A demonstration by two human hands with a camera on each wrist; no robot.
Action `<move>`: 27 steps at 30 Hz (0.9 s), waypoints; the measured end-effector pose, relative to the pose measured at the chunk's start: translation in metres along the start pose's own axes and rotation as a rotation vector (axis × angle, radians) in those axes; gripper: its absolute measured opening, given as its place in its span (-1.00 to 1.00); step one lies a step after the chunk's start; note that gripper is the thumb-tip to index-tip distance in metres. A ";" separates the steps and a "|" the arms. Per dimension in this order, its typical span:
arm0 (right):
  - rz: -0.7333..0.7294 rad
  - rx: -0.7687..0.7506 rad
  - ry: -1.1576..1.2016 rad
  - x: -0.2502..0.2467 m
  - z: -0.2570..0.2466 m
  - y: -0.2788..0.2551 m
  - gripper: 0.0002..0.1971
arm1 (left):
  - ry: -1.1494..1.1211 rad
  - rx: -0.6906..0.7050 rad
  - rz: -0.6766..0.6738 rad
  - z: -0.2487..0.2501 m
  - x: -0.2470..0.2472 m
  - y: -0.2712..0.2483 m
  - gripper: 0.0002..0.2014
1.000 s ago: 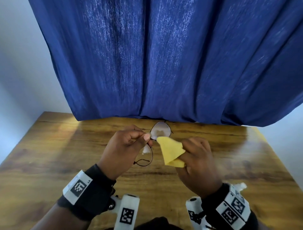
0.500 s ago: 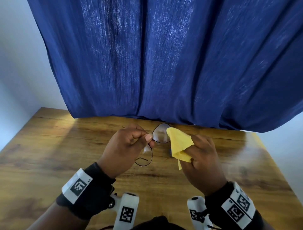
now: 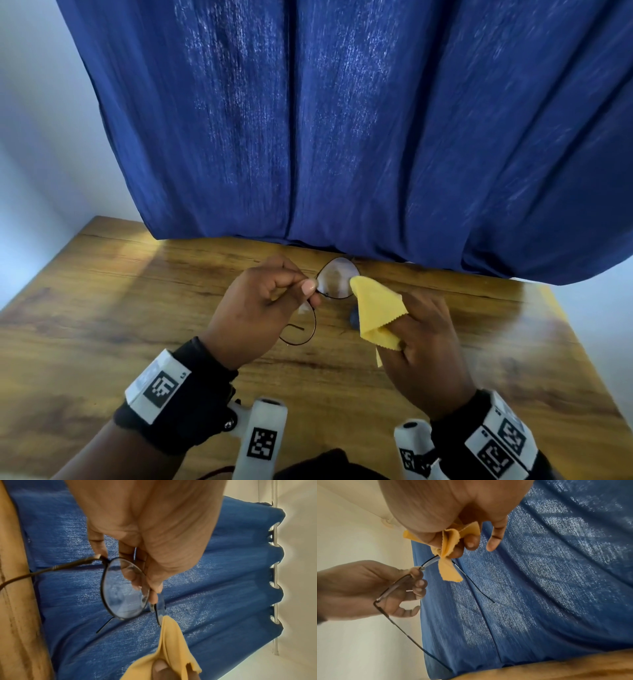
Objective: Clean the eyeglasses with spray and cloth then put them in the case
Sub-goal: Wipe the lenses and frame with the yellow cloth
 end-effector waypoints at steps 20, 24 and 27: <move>-0.023 0.088 -0.026 0.029 -0.035 0.012 -0.71 | 0.026 0.031 -0.061 -0.019 -0.033 -0.007 -0.74; -0.027 0.084 -0.042 0.029 -0.040 0.008 -0.73 | 0.071 0.069 -0.088 -0.024 -0.037 -0.008 -0.76; -0.084 0.136 -0.044 0.032 -0.040 0.022 -0.70 | 0.095 0.090 -0.114 -0.021 -0.032 -0.009 -0.75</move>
Point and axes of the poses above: each hand's wrist, its own y-axis towards the middle knuckle, its own x-axis out of the palm, z = x × y, the point moved 3 cm from there along y, towards the middle knuckle, and after that the axes turned 7 degrees about y, right-handed, at the moved point
